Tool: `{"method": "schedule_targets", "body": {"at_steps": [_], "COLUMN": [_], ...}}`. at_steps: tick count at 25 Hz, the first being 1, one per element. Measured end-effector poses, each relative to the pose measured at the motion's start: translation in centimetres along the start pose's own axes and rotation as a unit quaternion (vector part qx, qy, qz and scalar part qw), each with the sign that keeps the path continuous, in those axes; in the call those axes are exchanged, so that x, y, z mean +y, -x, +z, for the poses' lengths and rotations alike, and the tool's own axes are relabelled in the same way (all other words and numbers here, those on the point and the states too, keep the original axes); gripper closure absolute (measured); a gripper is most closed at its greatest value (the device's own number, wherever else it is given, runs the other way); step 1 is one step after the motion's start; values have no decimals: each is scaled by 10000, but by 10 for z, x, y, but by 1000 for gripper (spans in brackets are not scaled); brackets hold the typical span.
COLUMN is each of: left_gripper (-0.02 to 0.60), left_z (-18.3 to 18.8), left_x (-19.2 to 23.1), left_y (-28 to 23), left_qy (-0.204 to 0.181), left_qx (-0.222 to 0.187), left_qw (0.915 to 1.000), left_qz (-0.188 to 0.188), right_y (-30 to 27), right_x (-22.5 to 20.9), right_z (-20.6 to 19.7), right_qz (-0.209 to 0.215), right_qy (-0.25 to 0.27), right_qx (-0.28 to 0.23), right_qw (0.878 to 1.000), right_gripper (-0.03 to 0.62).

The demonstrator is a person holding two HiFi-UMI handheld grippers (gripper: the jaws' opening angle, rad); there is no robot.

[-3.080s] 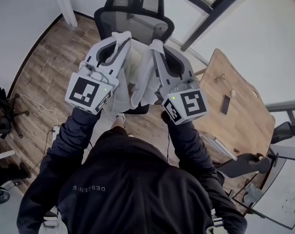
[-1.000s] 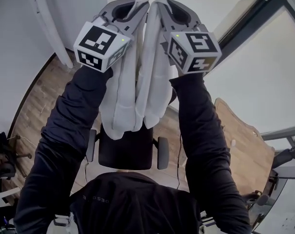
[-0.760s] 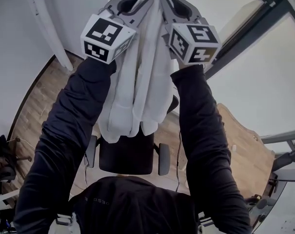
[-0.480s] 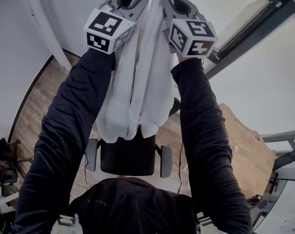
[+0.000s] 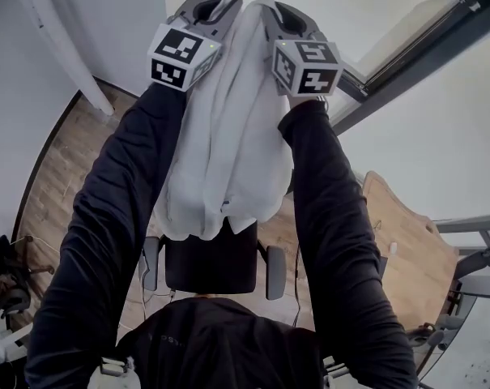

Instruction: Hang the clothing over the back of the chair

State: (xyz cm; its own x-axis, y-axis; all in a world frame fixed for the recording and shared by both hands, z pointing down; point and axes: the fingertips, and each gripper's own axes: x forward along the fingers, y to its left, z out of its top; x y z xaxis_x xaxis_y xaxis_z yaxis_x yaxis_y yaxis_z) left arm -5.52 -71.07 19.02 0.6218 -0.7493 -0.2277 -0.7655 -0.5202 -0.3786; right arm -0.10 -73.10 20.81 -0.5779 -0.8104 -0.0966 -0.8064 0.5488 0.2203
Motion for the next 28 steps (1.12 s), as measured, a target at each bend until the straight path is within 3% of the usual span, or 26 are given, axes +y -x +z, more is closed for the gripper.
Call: {"method": "schedule_targets", "body": {"at_steps": [8,16,21,28], "left_gripper": [549,549,535,471], "left_z": [-59,-128,-153,-176], "left_x": [-20,-30,-31,-24], "left_y": [-12,-17,-16,-11], "left_qy": [173,602,745,821], "left_qx": [434,1117,1493,2019], "left_qw": [9983,9903,9842,9753], "left_qz": [-346,-559,-591,-358], "right_y": [-14,-17,-18,-17], "right_x": [-6,-7,-8,-9], "right_z": [-74,-136,-152,-160], "right_qz": [-10,50,11,-82], "right_qy": [-219,-538,-591,-619], "right_qx": [537,1149,1391,1487], "right_qw": [9983,9919,9885,9869], "right_gripper": [544,521,469,457]}}
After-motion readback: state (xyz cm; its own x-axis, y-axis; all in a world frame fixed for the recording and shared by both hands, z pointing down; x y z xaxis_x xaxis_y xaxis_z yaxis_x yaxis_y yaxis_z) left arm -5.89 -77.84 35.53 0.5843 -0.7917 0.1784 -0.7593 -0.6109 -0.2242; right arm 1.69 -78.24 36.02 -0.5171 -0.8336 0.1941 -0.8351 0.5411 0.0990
